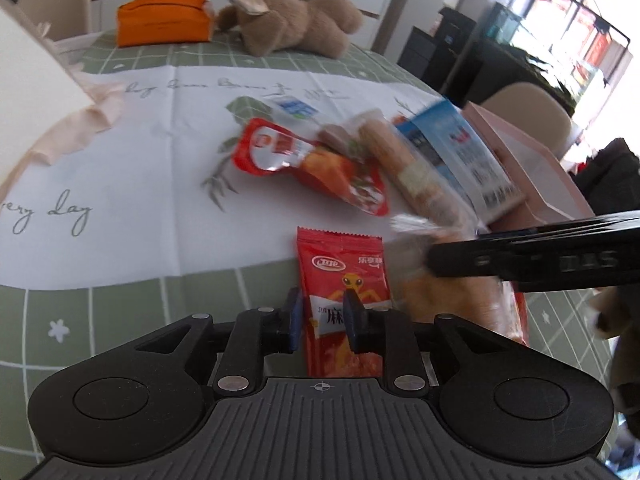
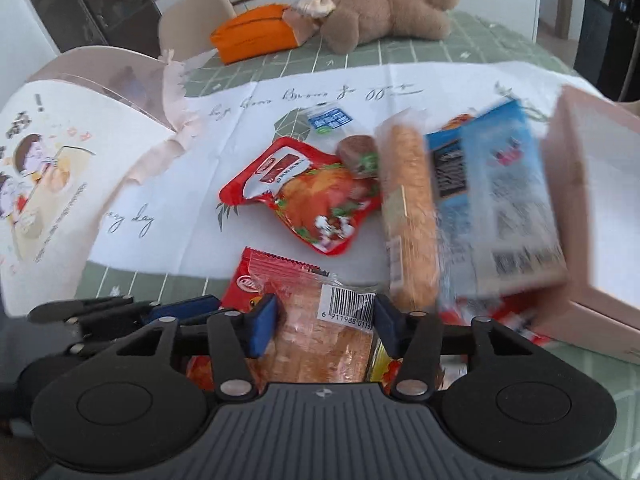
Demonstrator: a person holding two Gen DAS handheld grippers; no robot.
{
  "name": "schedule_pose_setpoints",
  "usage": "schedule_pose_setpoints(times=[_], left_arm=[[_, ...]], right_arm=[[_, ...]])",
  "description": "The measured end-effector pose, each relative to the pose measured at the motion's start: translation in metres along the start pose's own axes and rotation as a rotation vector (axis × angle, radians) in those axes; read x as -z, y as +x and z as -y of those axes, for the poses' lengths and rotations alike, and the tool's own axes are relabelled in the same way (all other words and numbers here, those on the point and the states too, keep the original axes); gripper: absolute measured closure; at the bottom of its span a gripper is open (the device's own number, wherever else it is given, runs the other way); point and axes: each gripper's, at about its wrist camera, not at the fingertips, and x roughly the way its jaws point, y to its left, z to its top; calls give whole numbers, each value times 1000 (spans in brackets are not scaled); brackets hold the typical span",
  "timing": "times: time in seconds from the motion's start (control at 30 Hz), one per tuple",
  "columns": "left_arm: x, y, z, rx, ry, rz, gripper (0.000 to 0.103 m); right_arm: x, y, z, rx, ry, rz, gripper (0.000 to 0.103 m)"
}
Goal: Organize snacks
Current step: 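Grasp the red spicy-strip packet with the left tool while the right tool reaches over the bread packet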
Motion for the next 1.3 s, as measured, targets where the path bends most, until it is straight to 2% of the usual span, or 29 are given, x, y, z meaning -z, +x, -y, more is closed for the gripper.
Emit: schedule_pose_setpoints(times=[0.1,0.2,0.27,0.37,0.43,0.5,0.57,0.6,0.67,0.77,0.83,0.9,1.03,1.17,1.3], left_arm=[[-3,1,17,-61,38,-3,78],[-5,-4,34,-121,94,30,78],[-6,-3,46,-127,146,25,78],[-1,11,61,-134,216,-39,75],[5,16,69,-151,251,-31,71],[6,18,75,-136,263,-42,52],[6,21,77,-102,279,-56,37],[7,22,78,-92,286,-60,34],[7,22,79,-90,276,-57,34],[7,19,76,-93,247,-45,36],[5,19,71,-125,245,-40,38],[2,18,63,-189,234,-33,37],[-4,15,39,-246,164,-15,35],[-6,14,28,-212,120,-15,35],[-2,17,36,-131,118,-34,37]], right_arm=[[14,-25,16,43,5,32,52],[30,-44,37,77,37,45,52],[43,-55,51,91,64,54,52],[64,-64,65,163,70,65,52],[78,-69,73,197,81,63,52],[89,-74,82,201,100,64,52],[100,-77,90,209,125,66,52],[104,-78,93,215,139,67,52],[110,-78,99,224,172,69,50],[117,-76,102,229,199,70,41],[121,-74,101,238,200,66,35],[124,-73,100,248,195,62,28],[130,-75,99,253,178,65,25],[133,-77,96,253,146,65,22],[131,-81,90,226,109,76,22]])
